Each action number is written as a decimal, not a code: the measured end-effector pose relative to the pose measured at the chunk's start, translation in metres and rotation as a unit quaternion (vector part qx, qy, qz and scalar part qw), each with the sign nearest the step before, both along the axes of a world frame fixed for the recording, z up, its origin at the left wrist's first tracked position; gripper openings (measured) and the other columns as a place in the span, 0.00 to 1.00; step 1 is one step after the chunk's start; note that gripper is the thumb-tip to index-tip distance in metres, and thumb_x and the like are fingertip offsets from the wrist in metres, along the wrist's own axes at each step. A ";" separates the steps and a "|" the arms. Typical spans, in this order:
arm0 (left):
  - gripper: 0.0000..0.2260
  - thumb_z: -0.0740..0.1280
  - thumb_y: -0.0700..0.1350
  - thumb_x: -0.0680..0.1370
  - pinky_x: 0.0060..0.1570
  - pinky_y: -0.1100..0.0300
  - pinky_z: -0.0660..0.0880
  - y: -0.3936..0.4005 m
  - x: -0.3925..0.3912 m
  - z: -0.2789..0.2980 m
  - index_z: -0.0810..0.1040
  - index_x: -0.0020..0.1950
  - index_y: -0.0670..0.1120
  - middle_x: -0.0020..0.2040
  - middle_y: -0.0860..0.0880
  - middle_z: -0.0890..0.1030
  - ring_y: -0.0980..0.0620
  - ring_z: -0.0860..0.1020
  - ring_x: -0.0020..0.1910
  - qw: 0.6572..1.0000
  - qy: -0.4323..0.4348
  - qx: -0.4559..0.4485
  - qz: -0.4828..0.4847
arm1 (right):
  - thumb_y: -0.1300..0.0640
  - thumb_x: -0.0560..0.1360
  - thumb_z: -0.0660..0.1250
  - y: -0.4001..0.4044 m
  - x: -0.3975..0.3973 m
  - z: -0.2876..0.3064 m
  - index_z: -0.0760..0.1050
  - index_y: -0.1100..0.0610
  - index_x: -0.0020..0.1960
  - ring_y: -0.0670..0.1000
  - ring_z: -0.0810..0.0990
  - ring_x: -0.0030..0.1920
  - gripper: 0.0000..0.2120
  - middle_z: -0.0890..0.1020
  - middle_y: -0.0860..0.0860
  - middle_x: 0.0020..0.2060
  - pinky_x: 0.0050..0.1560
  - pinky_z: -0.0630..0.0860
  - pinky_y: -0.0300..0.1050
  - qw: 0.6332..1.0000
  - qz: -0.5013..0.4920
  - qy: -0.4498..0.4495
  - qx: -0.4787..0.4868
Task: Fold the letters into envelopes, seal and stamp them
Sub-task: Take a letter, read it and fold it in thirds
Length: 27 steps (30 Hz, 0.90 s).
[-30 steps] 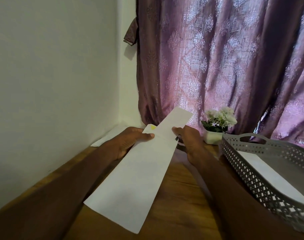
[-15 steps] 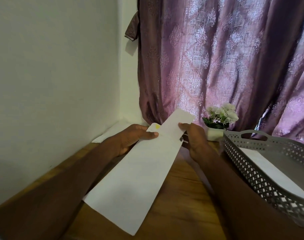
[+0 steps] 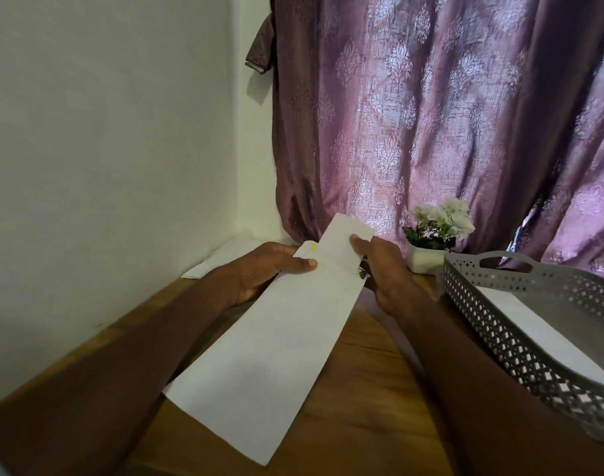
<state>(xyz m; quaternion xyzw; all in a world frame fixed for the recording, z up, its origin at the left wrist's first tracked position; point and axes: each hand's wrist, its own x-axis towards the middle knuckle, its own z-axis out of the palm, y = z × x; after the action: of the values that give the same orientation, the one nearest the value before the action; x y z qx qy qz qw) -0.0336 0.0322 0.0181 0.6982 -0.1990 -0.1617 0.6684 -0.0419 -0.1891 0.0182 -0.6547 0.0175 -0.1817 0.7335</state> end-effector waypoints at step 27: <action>0.13 0.76 0.44 0.76 0.51 0.53 0.84 0.001 0.001 0.005 0.85 0.58 0.38 0.53 0.39 0.87 0.44 0.87 0.47 0.999 -0.008 0.000 0.044 | 0.61 0.75 0.75 0.005 -0.014 -0.001 0.76 0.64 0.67 0.63 0.83 0.61 0.22 0.84 0.63 0.59 0.54 0.83 0.58 0.984 0.129 0.096 0.071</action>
<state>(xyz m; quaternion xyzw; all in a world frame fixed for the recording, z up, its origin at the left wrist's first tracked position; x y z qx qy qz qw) -0.0330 0.0328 0.0228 0.7076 -0.1729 -0.1268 0.6733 -0.0559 -0.1845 0.0174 -0.6122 0.0162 -0.0197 0.7903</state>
